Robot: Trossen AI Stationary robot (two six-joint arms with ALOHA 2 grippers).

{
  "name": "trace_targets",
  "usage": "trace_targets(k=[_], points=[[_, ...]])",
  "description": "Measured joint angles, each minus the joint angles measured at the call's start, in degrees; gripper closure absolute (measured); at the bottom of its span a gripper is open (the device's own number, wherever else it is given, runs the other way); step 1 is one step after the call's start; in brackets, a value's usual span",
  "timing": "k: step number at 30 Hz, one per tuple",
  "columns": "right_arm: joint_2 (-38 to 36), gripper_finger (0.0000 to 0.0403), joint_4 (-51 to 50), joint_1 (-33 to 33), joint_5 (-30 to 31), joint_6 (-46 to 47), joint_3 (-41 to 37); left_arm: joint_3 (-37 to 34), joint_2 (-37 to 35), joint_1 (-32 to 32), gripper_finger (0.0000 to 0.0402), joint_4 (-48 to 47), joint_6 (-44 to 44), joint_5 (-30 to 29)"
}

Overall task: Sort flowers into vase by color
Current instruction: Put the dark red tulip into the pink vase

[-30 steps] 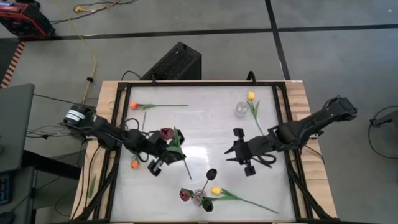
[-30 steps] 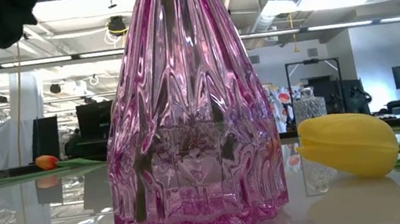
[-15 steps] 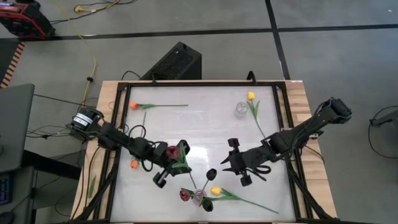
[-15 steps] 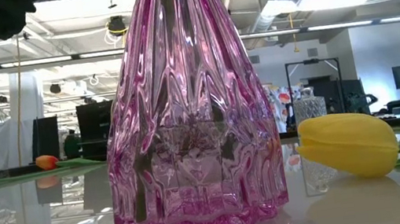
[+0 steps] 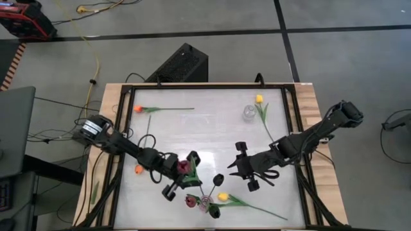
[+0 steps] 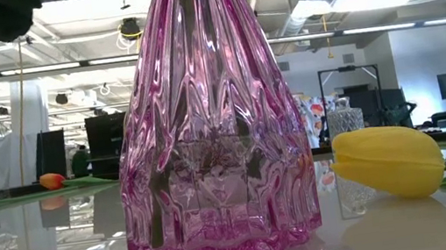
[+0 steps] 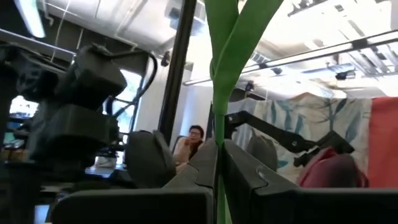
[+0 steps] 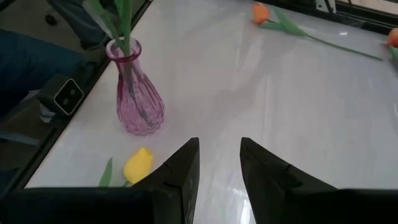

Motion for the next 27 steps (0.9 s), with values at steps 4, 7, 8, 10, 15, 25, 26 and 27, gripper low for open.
trace_targets(k=[4, 7, 8, 10, 15, 25, 26, 27], points=[[0.00, 0.0262, -0.04, -0.27, -0.02, 0.01, 0.00, 1.62, 2.01, 0.31, 0.0401, -0.24, -0.68, 1.38], [0.00, 0.0262, -0.31, 0.22, -0.02, 0.02, 0.00, 1.59, 1.95, 0.44, 0.0401, 0.06, -0.66, 1.87], [0.00, 0.0262, -0.42, 0.39, -0.02, 0.02, 0.00, 1.58, 1.95, 0.44, 0.0401, 0.05, -0.66, 2.49], [0.00, 0.0262, -0.69, 0.62, -0.02, 0.02, 0.00, 1.56, 1.95, 0.42, 0.0401, 0.00, -1.06, 2.93], [0.00, 0.0262, -0.93, 1.27, -0.03, -0.02, 0.00, 1.56, 1.90, 0.42, 0.0401, -1.54, -1.56, 3.01], [0.00, 0.0262, -1.10, 1.21, -0.02, -0.18, 0.00, 1.54, 1.86, 0.74, 0.0401, -5.59, -0.75, 3.75], [0.00, 0.0262, -1.12, 1.19, -0.02, -0.24, 0.00, 1.54, 1.86, 0.81, 0.0401, -5.78, -0.64, 4.39], [0.00, 0.0262, -1.11, 1.22, -0.02, -0.24, 0.00, 1.54, 1.86, 0.81, 0.0401, -6.04, -0.63, 5.02]])
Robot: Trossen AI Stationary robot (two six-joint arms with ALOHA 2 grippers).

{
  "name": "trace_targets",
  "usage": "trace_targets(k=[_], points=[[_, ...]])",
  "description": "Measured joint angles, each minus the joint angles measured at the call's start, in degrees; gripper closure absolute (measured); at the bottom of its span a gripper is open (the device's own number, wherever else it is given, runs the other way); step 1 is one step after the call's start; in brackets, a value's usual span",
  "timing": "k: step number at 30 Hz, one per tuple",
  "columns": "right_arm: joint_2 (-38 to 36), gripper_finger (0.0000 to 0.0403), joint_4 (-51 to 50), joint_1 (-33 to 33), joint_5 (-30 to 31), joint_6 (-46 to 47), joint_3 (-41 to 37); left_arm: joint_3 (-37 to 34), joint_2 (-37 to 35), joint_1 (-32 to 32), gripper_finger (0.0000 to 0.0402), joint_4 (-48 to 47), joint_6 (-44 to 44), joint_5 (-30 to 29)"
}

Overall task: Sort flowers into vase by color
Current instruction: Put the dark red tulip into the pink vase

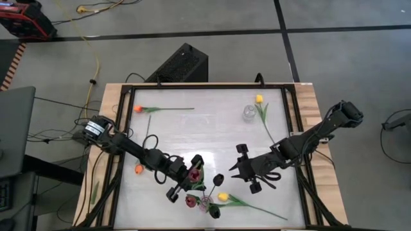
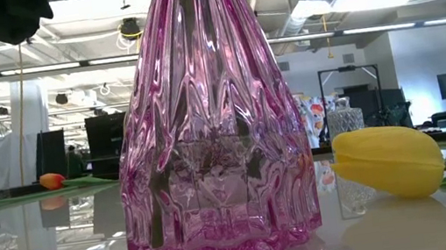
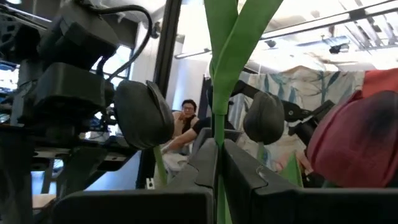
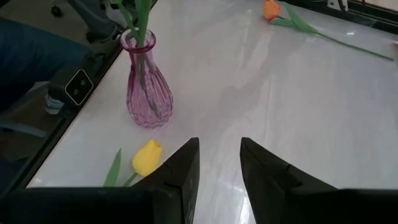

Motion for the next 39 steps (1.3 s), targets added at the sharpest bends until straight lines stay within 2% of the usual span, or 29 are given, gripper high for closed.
trace_targets(k=[8, 24, 39], points=[[0.00, 0.0262, -0.02, -0.11, -0.02, -0.66, 0.00, 0.00, -0.02, 0.04, 0.0401, -4.28, 1.67, 4.73], [0.00, 0.0262, -0.02, -0.50, -0.02, -1.11, 0.00, -0.02, -0.02, 0.52, 0.0401, -11.71, 3.51, 5.20], [0.00, 0.0262, -1.31, -0.50, -0.02, -0.87, 0.00, -0.02, -0.04, 0.59, 0.0402, -13.63, 4.66, 7.04]])
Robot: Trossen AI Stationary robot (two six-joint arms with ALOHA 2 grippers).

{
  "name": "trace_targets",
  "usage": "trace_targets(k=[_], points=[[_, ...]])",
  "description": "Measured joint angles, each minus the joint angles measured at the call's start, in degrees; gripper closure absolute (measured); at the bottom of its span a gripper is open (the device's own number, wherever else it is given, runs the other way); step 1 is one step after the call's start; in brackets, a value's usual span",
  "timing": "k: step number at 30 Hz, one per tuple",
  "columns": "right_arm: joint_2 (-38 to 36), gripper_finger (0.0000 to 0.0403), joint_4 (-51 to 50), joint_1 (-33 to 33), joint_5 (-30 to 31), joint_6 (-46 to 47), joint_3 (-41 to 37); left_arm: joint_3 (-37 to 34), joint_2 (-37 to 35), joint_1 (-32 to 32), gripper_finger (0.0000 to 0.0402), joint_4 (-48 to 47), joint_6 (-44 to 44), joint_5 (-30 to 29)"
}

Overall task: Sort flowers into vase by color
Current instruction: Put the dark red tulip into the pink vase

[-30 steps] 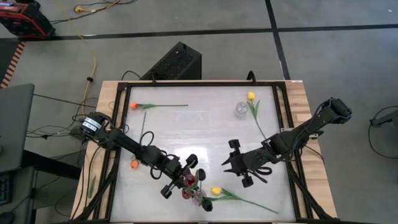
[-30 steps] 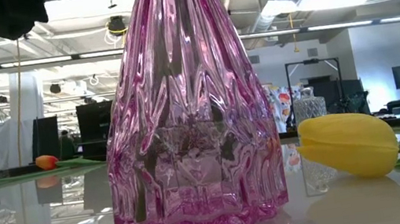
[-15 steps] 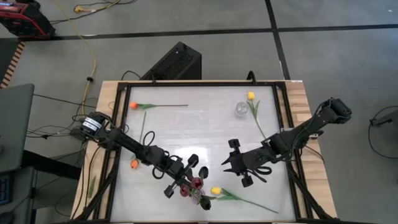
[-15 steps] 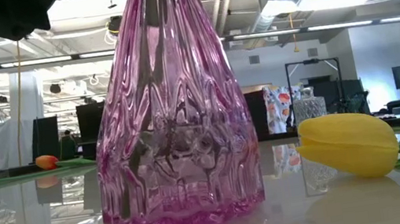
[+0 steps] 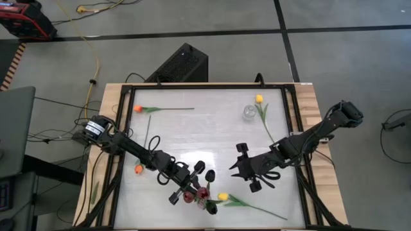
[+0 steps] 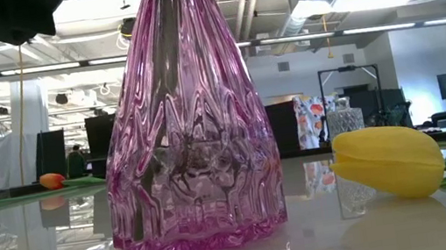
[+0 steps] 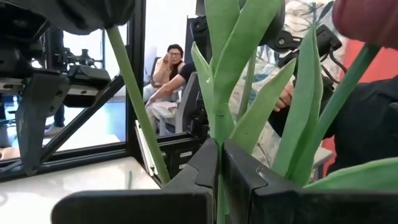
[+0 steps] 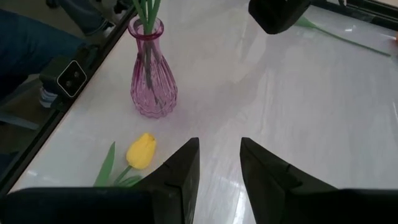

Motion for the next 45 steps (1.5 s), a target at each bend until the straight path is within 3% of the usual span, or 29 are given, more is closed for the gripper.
trace_targets(k=[12, 23, 45], points=[[0.00, 0.0262, 0.15, 0.00, 0.00, 0.22, 0.00, 0.00, 0.07, -0.90, 0.0402, -0.76, 3.33, 0.83], [0.00, 0.0262, 0.50, 0.00, 0.00, 0.18, 0.02, -3.10, 0.20, -1.61, 0.0401, 4.20, 2.28, -4.80], [0.00, 0.0262, 0.43, 0.00, -0.02, 1.11, 0.02, -3.15, 0.20, -1.66, 0.0388, 1.47, 1.96, -2.11]])
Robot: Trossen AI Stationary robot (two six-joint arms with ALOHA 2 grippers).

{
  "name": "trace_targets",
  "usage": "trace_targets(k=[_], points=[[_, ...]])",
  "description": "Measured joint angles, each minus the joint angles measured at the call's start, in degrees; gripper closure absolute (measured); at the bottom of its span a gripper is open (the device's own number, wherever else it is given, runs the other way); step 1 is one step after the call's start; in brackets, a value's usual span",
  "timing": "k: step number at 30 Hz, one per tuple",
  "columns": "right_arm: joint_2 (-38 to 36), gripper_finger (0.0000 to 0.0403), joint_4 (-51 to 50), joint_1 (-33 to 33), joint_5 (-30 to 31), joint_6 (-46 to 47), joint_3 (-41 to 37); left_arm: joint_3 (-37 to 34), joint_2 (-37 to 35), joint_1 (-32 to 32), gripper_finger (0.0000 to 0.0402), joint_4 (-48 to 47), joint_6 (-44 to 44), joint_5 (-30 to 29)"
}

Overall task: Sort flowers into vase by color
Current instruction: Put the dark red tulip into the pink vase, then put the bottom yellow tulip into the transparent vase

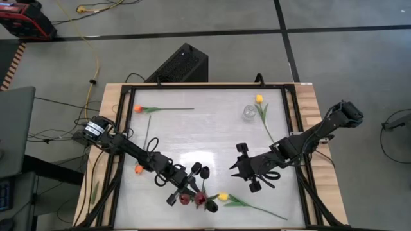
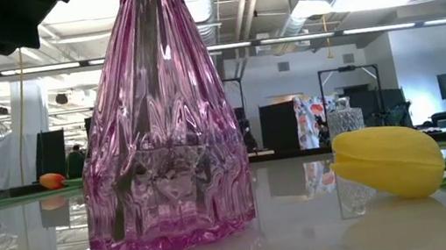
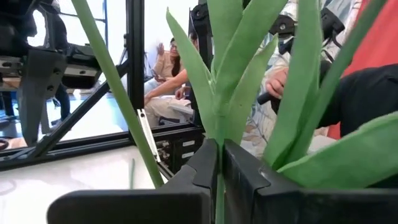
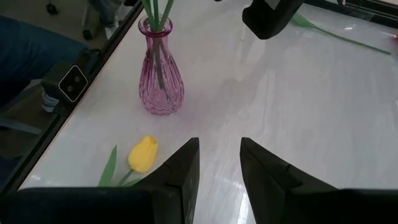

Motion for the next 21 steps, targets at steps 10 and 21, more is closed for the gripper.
trace_targets(k=[10, 21], points=[[-0.02, 0.0262, -0.24, 0.00, 0.00, -0.02, 0.00, 0.00, -0.26, 0.84, 0.0296, -0.29, -0.69, 1.62], [-0.02, 0.0262, -0.41, 0.20, -0.02, 0.44, 0.00, 0.00, -3.46, 4.56, 0.0276, -6.97, -3.70, 12.11]])
